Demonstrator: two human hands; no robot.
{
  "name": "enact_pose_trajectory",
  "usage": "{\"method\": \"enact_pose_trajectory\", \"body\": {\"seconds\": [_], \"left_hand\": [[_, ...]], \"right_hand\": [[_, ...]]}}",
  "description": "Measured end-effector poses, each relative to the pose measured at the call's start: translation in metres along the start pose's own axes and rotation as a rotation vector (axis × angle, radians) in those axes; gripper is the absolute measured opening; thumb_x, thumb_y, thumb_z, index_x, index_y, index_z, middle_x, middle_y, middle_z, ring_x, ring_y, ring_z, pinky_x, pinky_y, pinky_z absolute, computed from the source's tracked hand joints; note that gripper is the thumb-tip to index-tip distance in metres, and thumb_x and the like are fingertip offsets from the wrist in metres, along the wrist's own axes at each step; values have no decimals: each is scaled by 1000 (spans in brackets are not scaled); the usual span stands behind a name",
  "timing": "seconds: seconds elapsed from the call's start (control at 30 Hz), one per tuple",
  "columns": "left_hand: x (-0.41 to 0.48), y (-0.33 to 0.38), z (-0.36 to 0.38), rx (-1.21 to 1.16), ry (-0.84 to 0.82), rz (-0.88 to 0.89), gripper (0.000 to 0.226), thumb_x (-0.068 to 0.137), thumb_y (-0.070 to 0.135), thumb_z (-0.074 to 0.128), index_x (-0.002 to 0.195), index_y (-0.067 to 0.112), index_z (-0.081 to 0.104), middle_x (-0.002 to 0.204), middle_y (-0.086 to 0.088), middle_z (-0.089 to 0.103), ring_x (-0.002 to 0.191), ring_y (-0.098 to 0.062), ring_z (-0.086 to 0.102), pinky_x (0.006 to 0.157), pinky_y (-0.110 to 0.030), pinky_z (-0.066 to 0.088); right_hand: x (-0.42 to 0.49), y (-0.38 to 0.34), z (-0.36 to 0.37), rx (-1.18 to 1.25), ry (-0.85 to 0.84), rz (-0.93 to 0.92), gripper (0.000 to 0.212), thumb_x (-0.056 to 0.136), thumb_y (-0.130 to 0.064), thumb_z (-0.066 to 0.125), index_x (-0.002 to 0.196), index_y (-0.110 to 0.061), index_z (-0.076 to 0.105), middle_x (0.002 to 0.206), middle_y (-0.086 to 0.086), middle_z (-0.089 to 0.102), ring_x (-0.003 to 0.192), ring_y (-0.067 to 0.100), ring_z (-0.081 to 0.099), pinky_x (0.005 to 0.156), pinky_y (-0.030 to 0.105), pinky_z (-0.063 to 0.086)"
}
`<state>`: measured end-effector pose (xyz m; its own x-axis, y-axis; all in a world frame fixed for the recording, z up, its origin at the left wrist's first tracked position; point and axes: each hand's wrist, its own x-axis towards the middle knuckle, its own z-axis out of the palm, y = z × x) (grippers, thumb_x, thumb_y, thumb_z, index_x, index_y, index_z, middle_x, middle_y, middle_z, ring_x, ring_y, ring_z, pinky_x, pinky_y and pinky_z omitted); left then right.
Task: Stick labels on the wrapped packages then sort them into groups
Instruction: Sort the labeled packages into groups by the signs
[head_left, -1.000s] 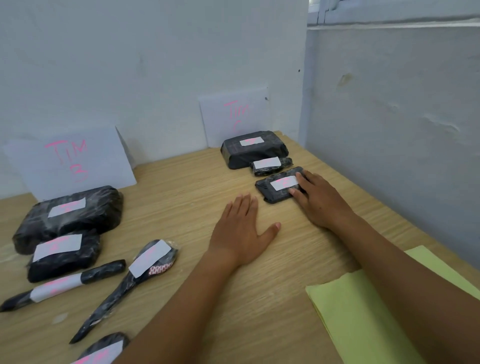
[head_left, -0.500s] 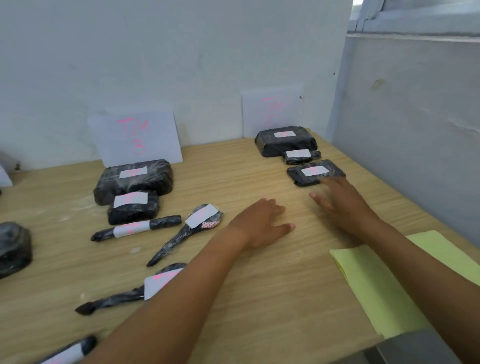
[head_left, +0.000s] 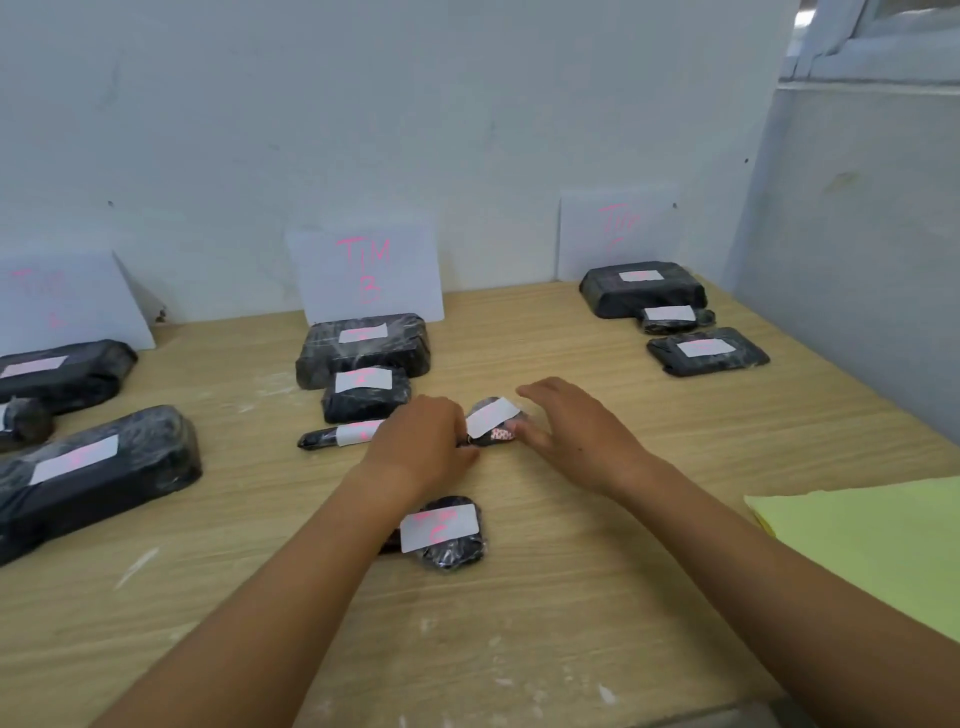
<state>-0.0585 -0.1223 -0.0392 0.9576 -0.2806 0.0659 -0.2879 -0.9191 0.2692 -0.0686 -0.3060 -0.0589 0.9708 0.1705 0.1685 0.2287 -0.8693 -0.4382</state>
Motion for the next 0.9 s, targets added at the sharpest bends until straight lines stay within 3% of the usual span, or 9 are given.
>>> {"method": "enact_pose_trajectory", "body": {"seconds": [0.2,0.37,0.43,0.53,0.63,0.73,0.9], "left_hand": [[-2,-2,9,174,27,-6,16,90,28,59,95,14,66,94,-4,62,85,-22,59,66,-30,45],[3,8,13,16,23,49,21,90,29,61,108,24,68,107,2,64,99,-19,59,79,-31,49],[8,17,18,-33,22,89,24,89,30,61,112,26,66,111,3,62,104,-17,57,84,-32,48],[20,35,30,-82,21,152,24,90,30,61,113,26,66,109,5,61,102,-15,57,84,-33,48],[32,52,44,-185,3,212,27,88,30,62,115,27,64,105,8,60,100,-13,56,83,-30,47],[43,70,56,-229,4,297,26,88,30,61,114,30,65,103,9,61,99,-12,53,84,-31,46],[63,110,70,-287,-14,349,25,89,33,59,113,34,67,101,10,63,97,-11,55,84,-32,46]], "right_hand": [[-13,6,7,-84,-92,5,60,95,-45,48,145,-18,30,149,0,36,135,18,34,107,35,36],[-18,22,12,-93,-58,-38,65,95,-47,45,150,-28,17,159,-4,14,143,16,21,112,33,31],[-20,28,10,-113,-34,-60,58,97,-44,43,149,-34,20,159,-6,10,144,16,16,111,33,29],[-25,43,4,-240,-7,-99,46,101,-36,38,146,-34,32,157,-5,20,145,19,14,111,34,25],[-33,68,-8,-322,73,-88,42,99,-32,42,141,-32,43,149,0,37,136,26,28,104,36,30],[-45,97,-25,-240,150,17,38,95,-30,52,132,-31,54,136,3,46,124,26,36,98,37,37],[-60,140,-49,-43,199,213,43,90,-32,61,130,-20,56,136,0,48,126,18,41,102,29,37]]}}
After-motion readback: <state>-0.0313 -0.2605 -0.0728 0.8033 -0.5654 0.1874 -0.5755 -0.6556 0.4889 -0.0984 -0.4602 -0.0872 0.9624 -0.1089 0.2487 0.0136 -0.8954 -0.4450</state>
